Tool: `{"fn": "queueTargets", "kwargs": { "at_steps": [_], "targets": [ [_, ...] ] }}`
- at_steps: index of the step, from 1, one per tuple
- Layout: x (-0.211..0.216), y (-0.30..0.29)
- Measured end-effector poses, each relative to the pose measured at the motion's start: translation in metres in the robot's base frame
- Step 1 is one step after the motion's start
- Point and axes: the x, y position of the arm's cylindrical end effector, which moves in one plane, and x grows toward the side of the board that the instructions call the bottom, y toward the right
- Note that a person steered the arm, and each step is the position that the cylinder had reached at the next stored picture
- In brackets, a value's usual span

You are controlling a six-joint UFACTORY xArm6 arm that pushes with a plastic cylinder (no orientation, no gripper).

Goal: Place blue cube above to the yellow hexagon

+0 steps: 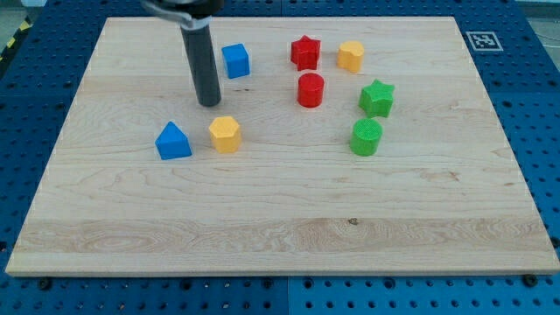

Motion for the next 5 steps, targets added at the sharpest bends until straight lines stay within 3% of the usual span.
{"fn": "queueTargets", "kwargs": {
  "at_steps": [2, 5],
  "targets": [
    [0.004, 0.003],
    [-0.072, 0.037]
  ]
}}
